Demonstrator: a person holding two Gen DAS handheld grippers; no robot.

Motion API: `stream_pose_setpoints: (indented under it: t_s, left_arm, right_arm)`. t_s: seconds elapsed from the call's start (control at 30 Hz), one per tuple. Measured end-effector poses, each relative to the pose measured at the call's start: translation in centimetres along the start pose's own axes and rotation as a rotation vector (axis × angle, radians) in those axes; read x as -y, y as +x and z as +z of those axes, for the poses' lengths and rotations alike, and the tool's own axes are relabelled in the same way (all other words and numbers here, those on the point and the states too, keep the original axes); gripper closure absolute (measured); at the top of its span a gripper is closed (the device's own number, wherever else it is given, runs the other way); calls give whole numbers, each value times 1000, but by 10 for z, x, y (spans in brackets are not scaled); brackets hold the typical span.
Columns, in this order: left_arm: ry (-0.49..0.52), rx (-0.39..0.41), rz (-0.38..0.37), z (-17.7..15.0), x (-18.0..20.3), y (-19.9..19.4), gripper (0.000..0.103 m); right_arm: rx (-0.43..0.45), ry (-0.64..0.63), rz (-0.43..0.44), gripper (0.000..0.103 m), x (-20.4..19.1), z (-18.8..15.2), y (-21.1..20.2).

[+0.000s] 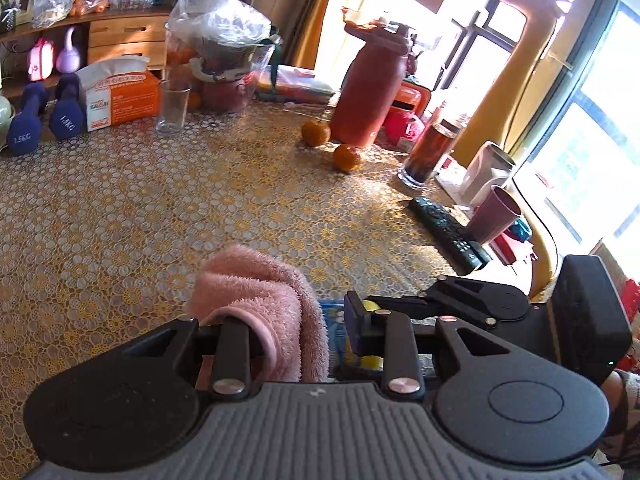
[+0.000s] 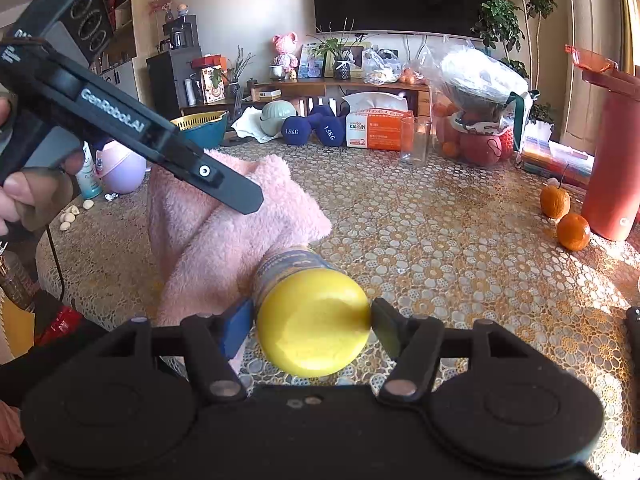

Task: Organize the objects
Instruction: 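Keep wiping the bottle body with the towel in the left tool, then wipe around the bottle's yellow cap with the towel in the left tool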

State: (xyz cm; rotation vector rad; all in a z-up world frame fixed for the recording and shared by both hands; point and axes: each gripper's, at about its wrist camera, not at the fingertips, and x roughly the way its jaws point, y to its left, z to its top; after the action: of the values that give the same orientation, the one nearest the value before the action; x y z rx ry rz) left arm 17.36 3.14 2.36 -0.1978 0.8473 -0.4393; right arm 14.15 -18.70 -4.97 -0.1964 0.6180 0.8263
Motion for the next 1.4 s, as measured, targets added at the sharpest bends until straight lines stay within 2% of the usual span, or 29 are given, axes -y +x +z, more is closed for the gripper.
stream_pose_setpoints:
  t_s: [0.17,0.3,0.43,0.93,1.4]
  left_arm:
    - [27,-24,-66,0,20,8,74]
    - [11,-39,-98,1,24,16,74]
    - [-8,-44,-79,3,20,24,74]
    - [-114,-59,40,6,-30,41,74]
    - [-179,-73,129,-5,-74,51,74]
  right_arm:
    - [3,-54,-14,39,-10,5,1]
    - [4,-97,-28,39,-18,7,2]
    - [8,-109,-29,39,-20,9,3]
    - [19,-119,-18,39,-20,11,3]
    - [19,-122,-17,39,-20,12,3]
